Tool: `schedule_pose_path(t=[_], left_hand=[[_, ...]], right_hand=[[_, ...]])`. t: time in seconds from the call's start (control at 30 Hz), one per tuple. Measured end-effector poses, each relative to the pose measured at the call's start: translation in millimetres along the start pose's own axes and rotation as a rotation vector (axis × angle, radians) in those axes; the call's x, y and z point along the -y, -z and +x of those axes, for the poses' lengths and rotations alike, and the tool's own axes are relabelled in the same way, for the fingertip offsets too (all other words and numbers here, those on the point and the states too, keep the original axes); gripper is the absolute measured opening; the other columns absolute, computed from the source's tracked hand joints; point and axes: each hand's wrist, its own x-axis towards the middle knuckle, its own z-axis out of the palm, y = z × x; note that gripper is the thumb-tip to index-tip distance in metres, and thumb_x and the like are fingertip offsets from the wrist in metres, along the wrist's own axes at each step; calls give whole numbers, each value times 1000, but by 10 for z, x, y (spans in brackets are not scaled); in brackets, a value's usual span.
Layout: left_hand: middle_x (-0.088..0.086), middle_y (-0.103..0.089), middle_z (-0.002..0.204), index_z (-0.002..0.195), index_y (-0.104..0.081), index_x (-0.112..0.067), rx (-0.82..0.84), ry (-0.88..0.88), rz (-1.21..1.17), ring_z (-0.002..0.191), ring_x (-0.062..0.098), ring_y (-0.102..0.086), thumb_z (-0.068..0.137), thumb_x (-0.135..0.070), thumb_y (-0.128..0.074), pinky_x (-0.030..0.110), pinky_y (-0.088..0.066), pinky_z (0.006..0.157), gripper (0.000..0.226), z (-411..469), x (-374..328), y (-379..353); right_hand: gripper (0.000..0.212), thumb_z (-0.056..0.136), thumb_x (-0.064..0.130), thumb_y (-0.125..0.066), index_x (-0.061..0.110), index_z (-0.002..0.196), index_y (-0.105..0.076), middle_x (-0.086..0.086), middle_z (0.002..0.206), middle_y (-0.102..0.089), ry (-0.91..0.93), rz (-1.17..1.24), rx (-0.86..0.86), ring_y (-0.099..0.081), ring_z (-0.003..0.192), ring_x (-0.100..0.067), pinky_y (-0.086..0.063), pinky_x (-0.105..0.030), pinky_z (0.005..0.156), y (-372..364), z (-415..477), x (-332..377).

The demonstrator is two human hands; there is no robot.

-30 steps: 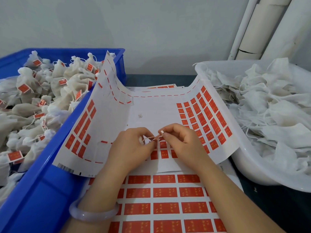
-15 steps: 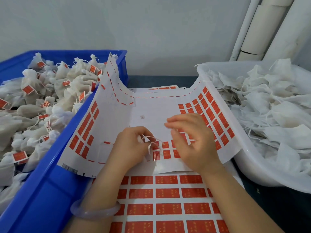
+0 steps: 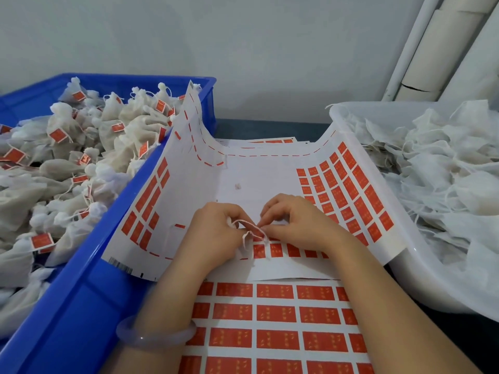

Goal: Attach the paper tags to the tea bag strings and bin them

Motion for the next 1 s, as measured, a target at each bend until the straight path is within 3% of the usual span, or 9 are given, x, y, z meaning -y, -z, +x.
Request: schedule_pose_path(t=[0.27,0.43,0.6,0.73,0.8,0.87,0.93,1.0], left_hand=[[-23,-56,70,62,-61,-39,106,20,72,66,3,-53,79,-22,-73,2,-31,35,27,-49,-23,112],[-23,-61,71,62,-62,-41,227,-22,79,70,6,-58,74,-35,-76,4,-35,46,19,-89,-63,190],[-23,-61,67,60,-62,-45,257,-41,75,71,6,-58,74,-33,-75,5,-37,49,23,-109,-67,229],[-23,-57,78,85,-56,-54,146,-27,-25,72,2,-56,72,-23,-78,3,-36,45,40,-75,-56,261],[-23,-52,79,94,-54,-52,91,-2,-98,69,-2,-55,73,-14,-77,1,-34,39,50,-70,-50,287],[-14,-56,67,97,-60,-46,75,-8,-220,62,-2,-58,75,-9,-74,3,-38,42,45,-77,-44,331],[-5,-51,52,97,-68,-33,102,-30,-539,44,10,-51,78,-9,-68,10,-40,46,31,-104,-56,404],[-4,-43,45,86,-72,-24,114,-98,-916,38,8,-39,76,-11,-58,18,-38,42,22,-132,-101,464]], right_hand=[[10,82,29,-65,33,74,-65,23,92,-46,-1,-4,-62,-49,91,-3,-38,-12,70,-77,-8,-24],[10,83,26,-64,33,76,-65,25,90,-45,12,-9,-66,-47,91,-1,-36,-12,72,-81,-16,-45],[10,84,26,-64,33,76,-63,23,92,-45,14,6,-67,-47,91,-1,-36,-12,73,-85,-23,-45],[16,84,28,-63,38,72,-58,24,92,-46,16,24,-65,-47,92,-4,-40,-18,81,-72,-25,-44],[14,84,28,-63,37,74,-60,26,91,-45,11,14,-54,-47,93,-2,-40,-19,83,-78,-22,-49],[13,84,28,-63,37,75,-61,27,91,-44,7,15,-50,-47,94,-1,-40,-19,84,-82,-20,-57],[15,85,27,-62,38,74,-59,28,92,-44,4,28,-47,-47,94,-1,-40,-18,83,-79,-22,-63],[17,85,27,-62,39,73,-58,27,92,-44,7,36,-44,-47,93,-2,-40,-18,83,-76,-26,-61]])
